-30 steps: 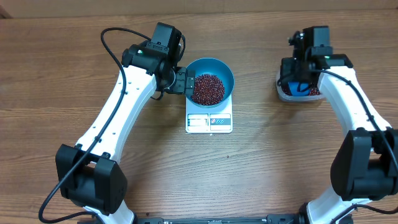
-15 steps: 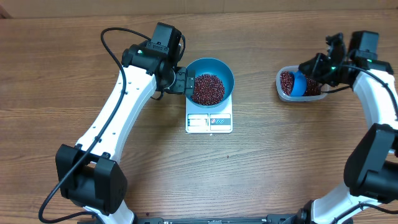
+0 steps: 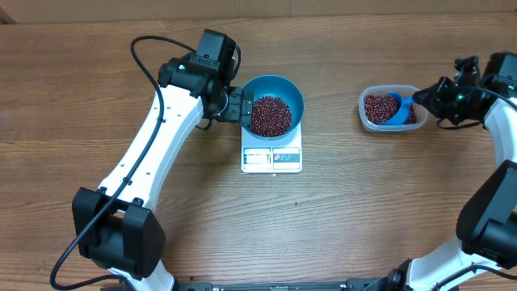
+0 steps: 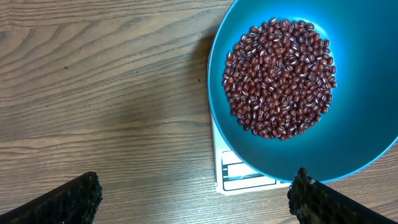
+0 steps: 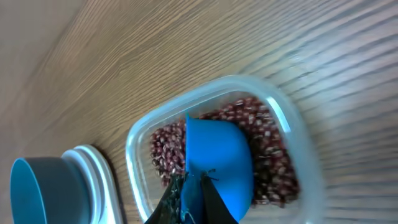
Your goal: Scoop item into bowl and weigh 150g on scale
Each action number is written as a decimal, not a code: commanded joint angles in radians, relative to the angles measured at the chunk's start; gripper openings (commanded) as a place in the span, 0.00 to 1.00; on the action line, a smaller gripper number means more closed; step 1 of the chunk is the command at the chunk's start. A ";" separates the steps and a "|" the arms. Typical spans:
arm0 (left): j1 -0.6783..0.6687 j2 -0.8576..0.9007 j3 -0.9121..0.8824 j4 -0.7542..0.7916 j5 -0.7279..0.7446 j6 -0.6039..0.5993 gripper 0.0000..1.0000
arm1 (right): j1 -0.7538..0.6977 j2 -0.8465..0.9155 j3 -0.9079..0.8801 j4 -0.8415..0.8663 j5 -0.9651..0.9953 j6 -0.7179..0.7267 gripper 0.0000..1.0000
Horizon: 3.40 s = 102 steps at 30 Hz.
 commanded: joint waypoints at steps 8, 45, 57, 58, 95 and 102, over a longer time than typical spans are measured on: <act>0.005 -0.022 0.021 0.003 0.008 -0.003 1.00 | -0.075 0.002 0.040 -0.028 -0.095 -0.031 0.04; 0.004 -0.022 0.021 -0.084 0.087 0.002 1.00 | -0.193 -0.006 0.065 -0.119 -0.426 -0.156 0.04; -0.099 -0.022 0.021 -0.248 0.143 0.080 1.00 | -0.193 -0.006 0.065 -0.119 -0.426 -0.155 0.04; -0.110 -0.022 0.021 -0.239 0.143 0.080 1.00 | -0.193 -0.006 0.065 -0.121 -0.426 -0.155 0.04; -0.200 -0.039 -0.100 -0.226 0.103 -0.079 0.95 | -0.193 -0.009 0.066 -0.170 -0.366 -0.163 0.04; -0.238 -0.140 -0.102 -0.218 -0.003 -0.115 0.97 | -0.193 -0.015 0.066 -0.172 -0.366 -0.163 0.04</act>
